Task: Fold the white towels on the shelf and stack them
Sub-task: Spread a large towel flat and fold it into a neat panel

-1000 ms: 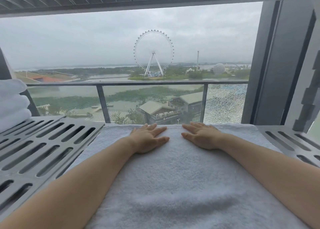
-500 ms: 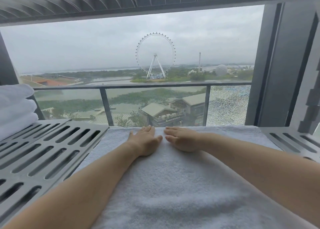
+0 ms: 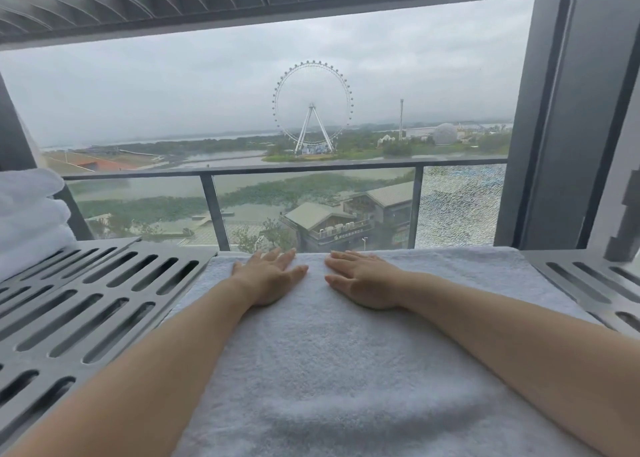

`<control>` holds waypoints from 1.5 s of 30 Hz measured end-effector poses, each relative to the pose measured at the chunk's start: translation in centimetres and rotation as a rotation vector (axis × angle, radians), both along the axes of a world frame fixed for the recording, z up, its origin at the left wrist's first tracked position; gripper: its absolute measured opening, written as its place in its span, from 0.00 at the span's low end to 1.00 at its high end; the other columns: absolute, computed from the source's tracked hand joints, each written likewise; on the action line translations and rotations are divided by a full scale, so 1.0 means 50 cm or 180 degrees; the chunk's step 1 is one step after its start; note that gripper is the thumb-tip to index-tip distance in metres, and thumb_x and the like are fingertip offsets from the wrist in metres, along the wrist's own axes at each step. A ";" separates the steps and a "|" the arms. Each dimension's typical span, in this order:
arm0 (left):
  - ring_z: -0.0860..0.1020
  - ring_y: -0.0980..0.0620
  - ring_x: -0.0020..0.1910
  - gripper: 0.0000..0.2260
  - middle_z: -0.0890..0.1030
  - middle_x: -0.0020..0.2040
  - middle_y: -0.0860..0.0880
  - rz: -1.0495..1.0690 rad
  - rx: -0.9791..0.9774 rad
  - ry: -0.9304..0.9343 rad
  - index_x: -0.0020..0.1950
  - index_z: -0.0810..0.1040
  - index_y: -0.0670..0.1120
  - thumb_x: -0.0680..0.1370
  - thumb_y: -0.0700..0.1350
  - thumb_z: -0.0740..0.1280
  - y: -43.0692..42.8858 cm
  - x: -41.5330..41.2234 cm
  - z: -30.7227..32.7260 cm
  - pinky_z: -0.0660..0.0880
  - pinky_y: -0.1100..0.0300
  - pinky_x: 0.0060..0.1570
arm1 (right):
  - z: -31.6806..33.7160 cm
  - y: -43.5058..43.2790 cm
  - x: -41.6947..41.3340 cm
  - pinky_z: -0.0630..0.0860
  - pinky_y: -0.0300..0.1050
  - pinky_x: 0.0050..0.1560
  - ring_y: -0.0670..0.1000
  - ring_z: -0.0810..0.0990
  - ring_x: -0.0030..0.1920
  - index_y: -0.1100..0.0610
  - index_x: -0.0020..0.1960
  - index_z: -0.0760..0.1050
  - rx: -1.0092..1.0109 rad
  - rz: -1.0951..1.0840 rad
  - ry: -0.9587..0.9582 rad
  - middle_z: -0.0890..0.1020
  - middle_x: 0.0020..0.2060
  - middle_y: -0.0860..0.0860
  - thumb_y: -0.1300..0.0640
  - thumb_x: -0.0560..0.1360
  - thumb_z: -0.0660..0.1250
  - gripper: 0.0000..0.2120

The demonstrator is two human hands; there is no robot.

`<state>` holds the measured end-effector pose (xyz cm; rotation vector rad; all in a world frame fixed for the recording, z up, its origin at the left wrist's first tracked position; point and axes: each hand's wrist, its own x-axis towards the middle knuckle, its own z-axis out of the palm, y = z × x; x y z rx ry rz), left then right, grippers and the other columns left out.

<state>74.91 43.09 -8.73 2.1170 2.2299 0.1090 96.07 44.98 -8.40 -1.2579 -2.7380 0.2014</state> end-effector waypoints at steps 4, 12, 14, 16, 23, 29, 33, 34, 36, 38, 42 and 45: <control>0.46 0.47 0.75 0.29 0.48 0.77 0.53 -0.0020 -0.0039 0.0086 0.74 0.46 0.60 0.75 0.68 0.43 -0.012 0.006 0.006 0.43 0.36 0.69 | 0.000 0.004 0.088 0.41 0.48 0.73 0.44 0.45 0.74 0.44 0.74 0.49 -0.0093 0.0027 -0.0069 0.50 0.75 0.43 0.39 0.79 0.44 0.26; 0.48 0.55 0.75 0.22 0.50 0.77 0.53 -0.1190 0.0088 -0.0504 0.76 0.50 0.51 0.81 0.51 0.46 -0.016 0.232 0.034 0.41 0.41 0.71 | -0.002 0.002 0.099 0.48 0.51 0.74 0.47 0.49 0.74 0.52 0.75 0.49 0.0039 -0.0160 0.0166 0.52 0.75 0.50 0.49 0.80 0.47 0.25; 0.46 0.56 0.75 0.24 0.48 0.77 0.54 -0.1121 0.0029 -0.0460 0.76 0.47 0.50 0.81 0.56 0.43 -0.017 0.249 0.014 0.40 0.44 0.72 | -0.003 0.010 0.125 0.46 0.49 0.74 0.47 0.48 0.74 0.54 0.76 0.48 -0.0007 -0.0288 0.0008 0.51 0.76 0.51 0.49 0.80 0.45 0.25; 0.45 0.56 0.75 0.27 0.47 0.77 0.54 -0.1096 -0.0047 -0.0345 0.76 0.46 0.51 0.79 0.61 0.41 -0.015 0.237 0.005 0.40 0.47 0.72 | 0.001 0.021 0.169 0.43 0.47 0.74 0.47 0.45 0.74 0.55 0.76 0.46 -0.0110 -0.0487 -0.0202 0.48 0.76 0.51 0.46 0.80 0.44 0.27; 0.45 0.57 0.75 0.31 0.47 0.77 0.54 -0.1148 -0.0042 -0.0155 0.76 0.46 0.51 0.78 0.64 0.44 -0.014 0.233 0.008 0.41 0.48 0.72 | 0.017 0.017 0.279 0.43 0.46 0.73 0.46 0.45 0.74 0.57 0.75 0.45 -0.0130 -0.0874 -0.0204 0.48 0.76 0.50 0.44 0.81 0.43 0.27; 0.45 0.57 0.75 0.31 0.46 0.77 0.54 -0.1154 -0.0026 -0.0149 0.76 0.46 0.51 0.78 0.64 0.44 -0.015 0.232 0.005 0.41 0.49 0.71 | 0.011 0.022 0.303 0.41 0.47 0.73 0.43 0.44 0.73 0.51 0.75 0.45 -0.0253 -0.0619 -0.0235 0.47 0.75 0.46 0.41 0.80 0.41 0.27; 0.45 0.57 0.75 0.31 0.47 0.77 0.55 -0.1159 -0.0002 -0.0140 0.76 0.46 0.51 0.77 0.65 0.44 -0.009 0.227 0.003 0.41 0.49 0.71 | 0.021 0.035 0.334 0.42 0.48 0.73 0.46 0.44 0.74 0.53 0.75 0.43 -0.0172 -0.1096 -0.0322 0.47 0.76 0.48 0.40 0.79 0.41 0.29; 0.45 0.56 0.75 0.31 0.47 0.77 0.55 -0.1155 -0.0006 -0.0124 0.76 0.46 0.51 0.77 0.66 0.44 -0.006 0.227 0.003 0.41 0.49 0.71 | 0.019 0.028 0.321 0.41 0.49 0.73 0.45 0.44 0.74 0.53 0.75 0.43 -0.0167 -0.1009 -0.0299 0.46 0.75 0.47 0.39 0.79 0.40 0.30; 0.46 0.56 0.75 0.32 0.47 0.77 0.55 -0.1141 -0.0016 -0.0088 0.76 0.46 0.51 0.76 0.66 0.44 -0.001 0.227 0.000 0.42 0.48 0.71 | 0.006 0.012 0.281 0.39 0.48 0.71 0.43 0.42 0.73 0.51 0.75 0.42 -0.0204 -0.0623 -0.0227 0.45 0.75 0.46 0.37 0.78 0.40 0.31; 0.46 0.56 0.75 0.32 0.47 0.77 0.54 -0.1118 -0.0032 -0.0070 0.76 0.46 0.51 0.76 0.66 0.45 0.001 0.227 0.001 0.42 0.48 0.72 | -0.006 0.003 0.246 0.38 0.46 0.70 0.41 0.42 0.72 0.49 0.75 0.42 -0.0212 -0.0297 -0.0288 0.45 0.75 0.44 0.34 0.75 0.39 0.33; 0.45 0.56 0.75 0.30 0.47 0.77 0.53 -0.1096 -0.0090 0.0032 0.76 0.46 0.50 0.78 0.64 0.45 -0.025 0.233 0.019 0.42 0.48 0.73 | 0.008 0.006 0.236 0.43 0.50 0.74 0.44 0.42 0.74 0.50 0.75 0.42 -0.0181 -0.0423 -0.0396 0.45 0.75 0.45 0.38 0.78 0.42 0.30; 0.43 0.57 0.74 0.31 0.44 0.77 0.54 -0.1070 -0.0221 -0.0062 0.76 0.44 0.50 0.78 0.65 0.42 -0.081 0.230 0.023 0.39 0.48 0.71 | 0.019 -0.003 0.237 0.42 0.49 0.74 0.44 0.42 0.74 0.51 0.75 0.42 -0.0142 -0.0496 -0.0430 0.45 0.75 0.46 0.39 0.79 0.42 0.30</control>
